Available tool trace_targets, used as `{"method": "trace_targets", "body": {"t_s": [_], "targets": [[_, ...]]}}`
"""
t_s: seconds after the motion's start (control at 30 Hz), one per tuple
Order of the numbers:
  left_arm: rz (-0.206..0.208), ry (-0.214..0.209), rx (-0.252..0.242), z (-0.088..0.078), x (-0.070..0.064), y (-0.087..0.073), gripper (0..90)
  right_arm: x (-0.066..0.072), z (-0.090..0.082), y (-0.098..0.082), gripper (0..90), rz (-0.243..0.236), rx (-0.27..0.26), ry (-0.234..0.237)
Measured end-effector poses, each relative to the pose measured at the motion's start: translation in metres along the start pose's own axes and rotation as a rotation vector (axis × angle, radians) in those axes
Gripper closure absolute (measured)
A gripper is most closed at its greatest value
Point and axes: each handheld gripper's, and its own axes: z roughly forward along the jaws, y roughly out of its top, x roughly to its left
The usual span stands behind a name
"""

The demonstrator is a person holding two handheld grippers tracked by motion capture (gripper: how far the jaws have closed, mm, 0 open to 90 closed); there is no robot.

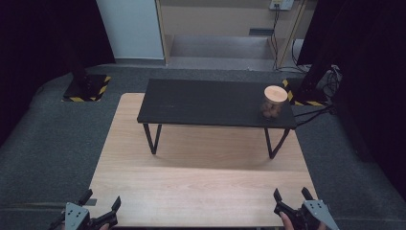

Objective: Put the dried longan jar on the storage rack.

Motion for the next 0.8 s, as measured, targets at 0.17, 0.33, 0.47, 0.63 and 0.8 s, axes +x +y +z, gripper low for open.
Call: {"method": "trace_targets", "body": {"t_s": [0.17, 0.33, 0.47, 0.63, 0.8], "targets": [[0.003, -0.007, 0.001, 0.0011, -0.001, 0.0013, 3.4, -0.0005, -0.0014, -0.001, 2.0, 0.003, 0.0, -0.005], [0.001, -0.005, 0.002, 0.0015, -0.0021, 0.0013, 3.4, -0.0021, -0.0026, -0.0017, 2.1, 0.002, 0.004, -0.005], [0.001, -0.004, 0.003, 0.002, -0.0031, 0.0018, 3.4, -0.0024, -0.0032, -0.0026, 2.1, 0.002, 0.002, -0.005], [0.003, -0.001, -0.003, 0.0015, -0.0034, 0.0037, 3.4, -0.0032, -0.0029, -0.0035, 2.2, 0.007, -0.004, -0.009], [0.003, 0.003, -0.007, 0.0008, -0.0033, 0.0042, 3.4, -0.0032, -0.0017, -0.0036, 2.2, 0.008, -0.003, -0.006]]}}
